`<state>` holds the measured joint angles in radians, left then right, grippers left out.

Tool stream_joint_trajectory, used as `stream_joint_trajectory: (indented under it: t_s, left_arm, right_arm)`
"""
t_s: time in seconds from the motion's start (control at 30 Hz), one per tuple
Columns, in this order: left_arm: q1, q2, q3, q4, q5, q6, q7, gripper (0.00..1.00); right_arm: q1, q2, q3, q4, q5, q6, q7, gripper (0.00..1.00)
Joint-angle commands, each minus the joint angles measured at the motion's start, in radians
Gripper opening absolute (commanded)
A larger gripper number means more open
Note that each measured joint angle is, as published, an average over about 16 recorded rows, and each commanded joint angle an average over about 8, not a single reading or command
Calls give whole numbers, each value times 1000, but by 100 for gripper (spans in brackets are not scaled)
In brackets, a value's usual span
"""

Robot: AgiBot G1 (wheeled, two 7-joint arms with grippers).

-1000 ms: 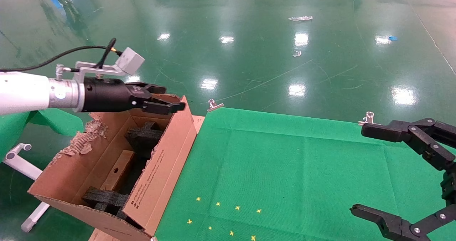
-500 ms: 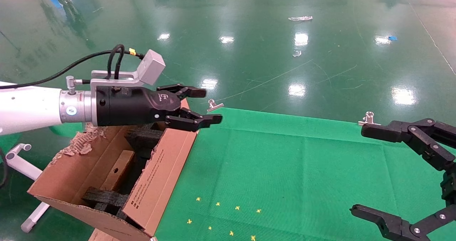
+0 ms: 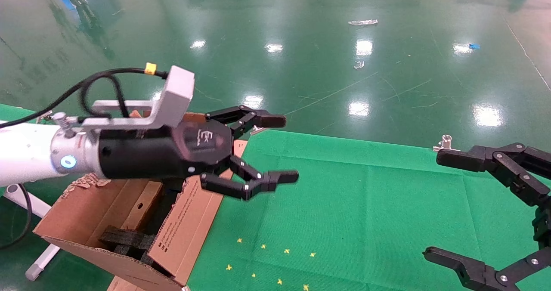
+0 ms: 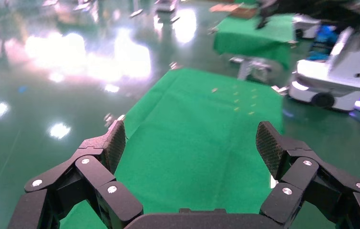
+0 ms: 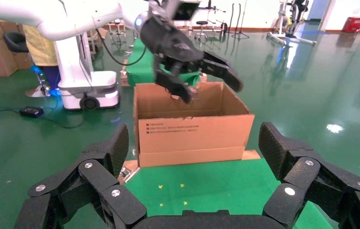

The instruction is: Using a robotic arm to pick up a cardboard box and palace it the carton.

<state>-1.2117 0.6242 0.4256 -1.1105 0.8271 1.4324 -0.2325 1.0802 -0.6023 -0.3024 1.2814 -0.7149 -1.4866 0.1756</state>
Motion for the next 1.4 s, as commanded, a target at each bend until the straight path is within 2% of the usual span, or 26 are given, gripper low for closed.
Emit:
stream_joint_trajectory:
  t_s: [0.03,0.3,0.47,1.4]
  left_arm:
    - [29,-3,-31,-37,-21,14,10,100]
    - [134,-12,-143,-171,-94,61,43,100]
    - [162,-15,-174,-207,-114,74,49,100]
    - [137,-13,-145,-173,-96,63,44,100]
  right_arm:
    - [0,0,0,0,0,0,0,100]
    - [0,0,0,0,0,0,0,100]
    - [0,0,0,0,0,1,0,100]
    - [0,0,0,0,1,1,0,100]
